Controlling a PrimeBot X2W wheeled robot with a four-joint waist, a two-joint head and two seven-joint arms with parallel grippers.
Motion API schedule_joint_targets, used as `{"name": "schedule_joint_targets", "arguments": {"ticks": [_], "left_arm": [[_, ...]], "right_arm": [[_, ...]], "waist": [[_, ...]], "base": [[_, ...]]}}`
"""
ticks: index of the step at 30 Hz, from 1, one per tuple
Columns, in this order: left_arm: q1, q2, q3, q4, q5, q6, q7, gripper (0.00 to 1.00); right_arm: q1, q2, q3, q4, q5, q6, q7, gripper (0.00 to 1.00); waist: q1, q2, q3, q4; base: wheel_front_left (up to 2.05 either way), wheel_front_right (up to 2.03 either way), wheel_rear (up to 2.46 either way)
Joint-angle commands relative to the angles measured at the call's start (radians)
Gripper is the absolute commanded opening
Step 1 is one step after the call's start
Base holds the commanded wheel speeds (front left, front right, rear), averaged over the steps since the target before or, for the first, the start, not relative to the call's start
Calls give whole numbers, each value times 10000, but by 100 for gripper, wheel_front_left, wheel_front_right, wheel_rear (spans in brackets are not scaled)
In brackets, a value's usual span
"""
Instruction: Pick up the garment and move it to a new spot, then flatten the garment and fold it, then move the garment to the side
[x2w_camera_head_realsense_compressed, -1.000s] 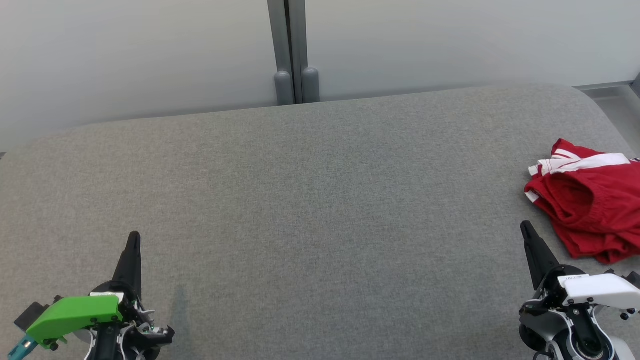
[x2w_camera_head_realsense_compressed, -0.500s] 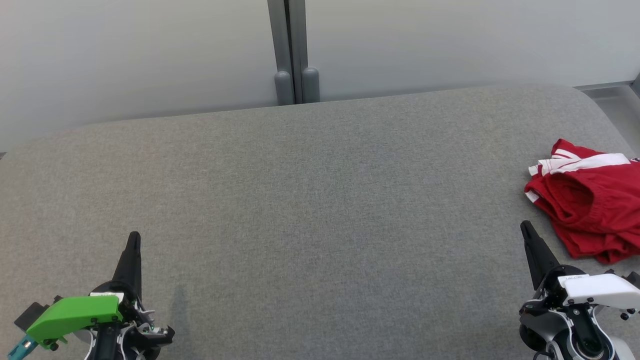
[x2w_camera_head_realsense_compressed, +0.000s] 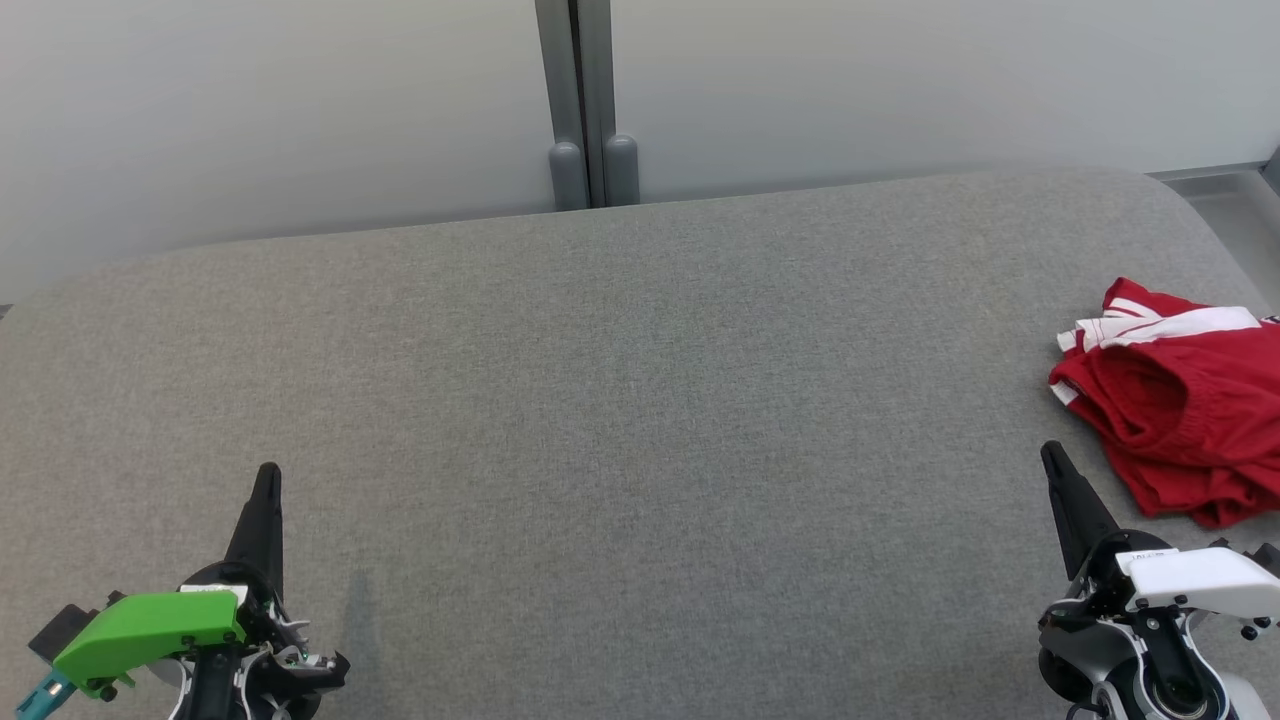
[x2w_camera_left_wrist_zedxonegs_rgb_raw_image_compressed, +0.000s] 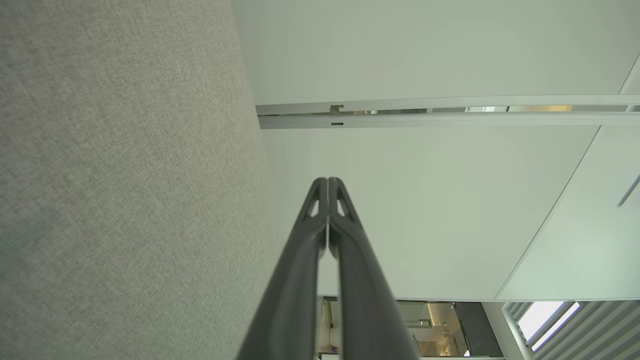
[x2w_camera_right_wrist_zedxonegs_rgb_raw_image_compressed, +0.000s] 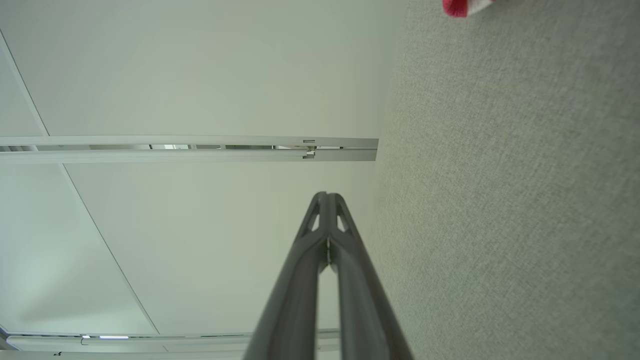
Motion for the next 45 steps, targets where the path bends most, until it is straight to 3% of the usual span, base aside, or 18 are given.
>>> {"name": "schedule_joint_targets", "arguments": {"ticks": [1,45], "left_arm": [[-94,12,21,-12,-33,25,35,0],[-95,12,19,-13,-33,25,33,0]], "right_arm": [[-63,-52,-18,-41,34,0,13,0],[-63,-53,-17,-39,35,0,12,0]], "waist": [[0,0,0,0],[0,0,0,0]], "base": [[0,0,0],[0,0,0]]}}
